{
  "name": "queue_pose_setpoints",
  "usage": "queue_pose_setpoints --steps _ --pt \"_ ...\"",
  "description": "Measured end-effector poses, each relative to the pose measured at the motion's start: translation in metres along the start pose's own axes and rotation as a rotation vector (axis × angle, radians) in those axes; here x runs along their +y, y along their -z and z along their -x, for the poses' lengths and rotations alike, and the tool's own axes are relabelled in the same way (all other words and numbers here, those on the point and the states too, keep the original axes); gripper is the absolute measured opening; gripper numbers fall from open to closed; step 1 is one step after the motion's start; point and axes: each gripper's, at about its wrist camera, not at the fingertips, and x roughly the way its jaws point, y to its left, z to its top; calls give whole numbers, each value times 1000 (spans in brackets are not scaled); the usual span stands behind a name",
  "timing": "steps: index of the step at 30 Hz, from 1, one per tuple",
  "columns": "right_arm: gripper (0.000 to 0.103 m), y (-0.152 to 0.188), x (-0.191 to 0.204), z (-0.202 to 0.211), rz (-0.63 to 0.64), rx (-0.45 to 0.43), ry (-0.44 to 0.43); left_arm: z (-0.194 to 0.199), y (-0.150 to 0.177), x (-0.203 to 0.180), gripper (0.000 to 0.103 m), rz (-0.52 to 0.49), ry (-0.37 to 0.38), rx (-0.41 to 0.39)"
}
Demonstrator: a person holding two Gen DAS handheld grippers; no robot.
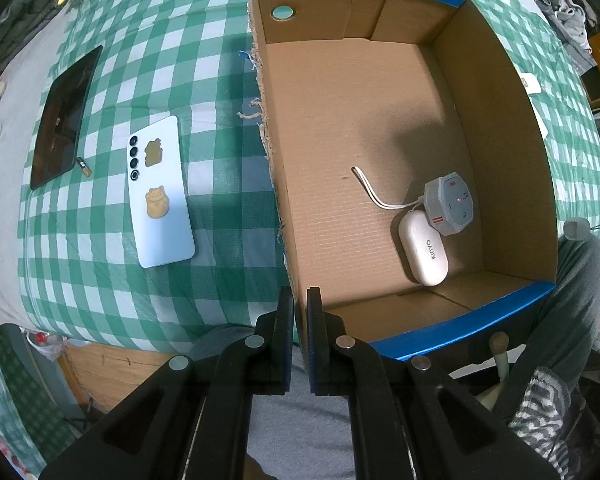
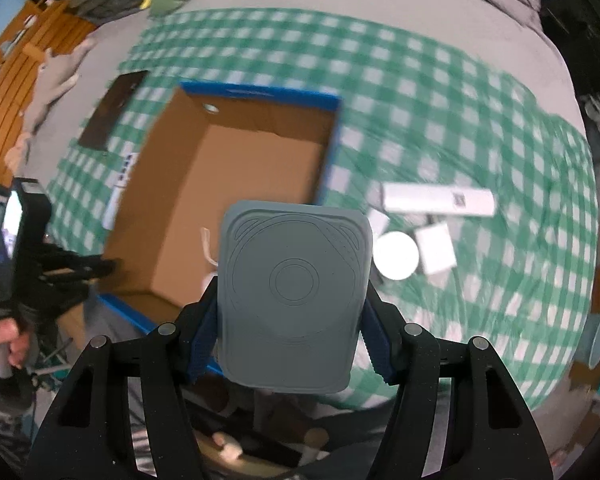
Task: Flip cup upside down
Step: 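Carry the white square power bank into the box and open the right gripper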
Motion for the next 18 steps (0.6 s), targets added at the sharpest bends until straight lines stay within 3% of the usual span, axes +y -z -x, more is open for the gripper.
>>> queue_pose_setpoints --steps 7,18 --pt "64 -15 40 -22 59 35 -18 0 0 0 4 0 0 0" --pt "64 -11 60 -107 74 177 -18 0 1 -2 4 1 7 -4"
